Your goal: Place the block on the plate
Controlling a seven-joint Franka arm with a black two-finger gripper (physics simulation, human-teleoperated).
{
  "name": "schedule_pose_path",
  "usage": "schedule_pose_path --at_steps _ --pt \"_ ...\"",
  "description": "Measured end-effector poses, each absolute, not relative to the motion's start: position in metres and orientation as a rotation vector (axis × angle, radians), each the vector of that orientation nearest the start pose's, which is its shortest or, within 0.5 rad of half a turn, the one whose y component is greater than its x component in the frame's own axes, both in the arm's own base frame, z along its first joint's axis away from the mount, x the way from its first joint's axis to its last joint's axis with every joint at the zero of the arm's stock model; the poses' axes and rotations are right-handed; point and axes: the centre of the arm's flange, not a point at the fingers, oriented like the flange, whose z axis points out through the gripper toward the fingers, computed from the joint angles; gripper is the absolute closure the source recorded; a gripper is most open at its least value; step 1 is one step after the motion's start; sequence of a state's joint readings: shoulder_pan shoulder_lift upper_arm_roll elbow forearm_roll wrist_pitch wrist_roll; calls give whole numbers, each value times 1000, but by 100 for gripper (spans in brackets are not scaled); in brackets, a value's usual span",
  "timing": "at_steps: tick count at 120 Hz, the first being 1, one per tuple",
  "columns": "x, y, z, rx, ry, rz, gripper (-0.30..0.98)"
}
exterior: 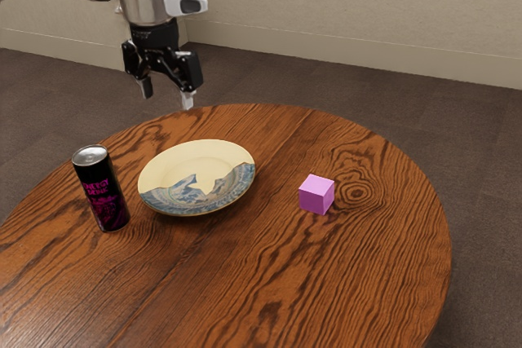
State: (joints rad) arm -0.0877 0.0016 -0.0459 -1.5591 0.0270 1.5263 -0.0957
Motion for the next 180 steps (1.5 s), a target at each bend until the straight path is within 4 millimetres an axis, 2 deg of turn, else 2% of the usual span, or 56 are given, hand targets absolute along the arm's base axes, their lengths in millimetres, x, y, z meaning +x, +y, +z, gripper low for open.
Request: schedule_pose_path --at_steps 21,31,36,46,57,70,87,102,110,126,145,180 --pt "543 -109 627 -3105 143 22 0" --pt "557 -126 619 -3108 172 27 0" --pt "570 -120 610 -3115 147 40 0" --pt "610 -89 589 -3136 48 50 0" --pt "640 -92 566 -3152 36 43 0" --pt "672 -124 543 -3172 91 7 0" --pt "690 -171 517 -3181 173 -7 0" --pt "708 -199 474 -3189 208 -4 0" --pt "716 -207 450 -3194 212 -5 0" --pt "732 -211 408 -3205 191 -14 0" --pt "750 -213 379 -3222 163 -57 0" --pt "768 -195 323 -3233 89 -66 0"
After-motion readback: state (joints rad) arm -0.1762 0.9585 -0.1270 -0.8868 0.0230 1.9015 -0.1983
